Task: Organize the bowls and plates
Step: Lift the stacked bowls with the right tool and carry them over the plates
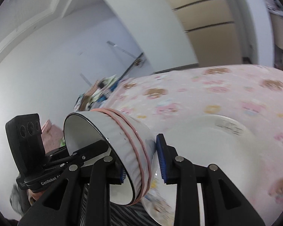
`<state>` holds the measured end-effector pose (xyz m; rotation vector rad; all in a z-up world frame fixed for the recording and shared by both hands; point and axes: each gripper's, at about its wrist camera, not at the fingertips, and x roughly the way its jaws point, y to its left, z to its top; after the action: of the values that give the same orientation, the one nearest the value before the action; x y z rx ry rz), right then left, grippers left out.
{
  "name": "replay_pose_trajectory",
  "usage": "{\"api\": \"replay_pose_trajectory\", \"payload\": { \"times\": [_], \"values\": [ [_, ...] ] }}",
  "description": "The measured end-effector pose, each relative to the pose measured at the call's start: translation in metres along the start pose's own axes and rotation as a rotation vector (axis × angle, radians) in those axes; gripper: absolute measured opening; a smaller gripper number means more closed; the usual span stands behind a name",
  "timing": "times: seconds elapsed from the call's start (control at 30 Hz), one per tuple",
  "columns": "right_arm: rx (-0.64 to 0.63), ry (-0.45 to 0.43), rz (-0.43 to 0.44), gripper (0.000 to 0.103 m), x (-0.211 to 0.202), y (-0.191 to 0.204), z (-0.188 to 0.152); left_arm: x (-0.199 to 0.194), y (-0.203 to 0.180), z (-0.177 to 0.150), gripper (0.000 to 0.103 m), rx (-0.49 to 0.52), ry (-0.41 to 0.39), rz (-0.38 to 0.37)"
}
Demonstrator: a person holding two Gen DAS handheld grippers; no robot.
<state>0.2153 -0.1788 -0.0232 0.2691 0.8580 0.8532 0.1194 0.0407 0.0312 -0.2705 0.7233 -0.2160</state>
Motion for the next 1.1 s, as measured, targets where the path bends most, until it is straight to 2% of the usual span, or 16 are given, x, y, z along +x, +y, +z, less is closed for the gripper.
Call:
{"api": "replay_pose_trajectory", "payload": {
  "times": [0.13,0.23,0.37,0.53,0.7,0.83,0.93,1.1],
  "values": [
    [0.087,-0.027,-0.046,0.028,-0.028,-0.032,-0.009,0.027,-0.037,-0.001,0.027,0.030,0.047,-0.037],
    [0.147,-0.011,-0.050,0.028,-0.035,-0.053,-0.017,0.042,-0.052,-0.006,0.027,0.037,0.090,-0.052],
    [0.179,0.037,-0.047,0.028,-0.029,-0.068,-0.017,0.056,-0.057,-0.008,0.027,0.042,0.133,-0.042],
    [0.236,0.129,-0.028,0.029,-0.014,-0.081,-0.013,0.068,-0.045,-0.005,0.025,0.022,0.169,-0.032],
    [0.241,0.204,-0.001,0.029,0.000,-0.089,-0.002,0.079,-0.039,0.011,0.025,0.045,0.200,-0.014],
    [0.200,0.201,-0.014,0.028,0.005,-0.094,0.006,0.091,-0.038,0.022,0.025,0.084,0.204,-0.010],
    [0.167,0.211,-0.035,0.028,0.006,-0.093,0.013,0.100,-0.034,0.029,0.025,0.075,0.229,-0.032],
    [0.055,0.347,-0.084,0.030,0.017,-0.084,0.034,0.117,-0.019,0.040,0.025,0.018,0.306,-0.080]
  ]
}}
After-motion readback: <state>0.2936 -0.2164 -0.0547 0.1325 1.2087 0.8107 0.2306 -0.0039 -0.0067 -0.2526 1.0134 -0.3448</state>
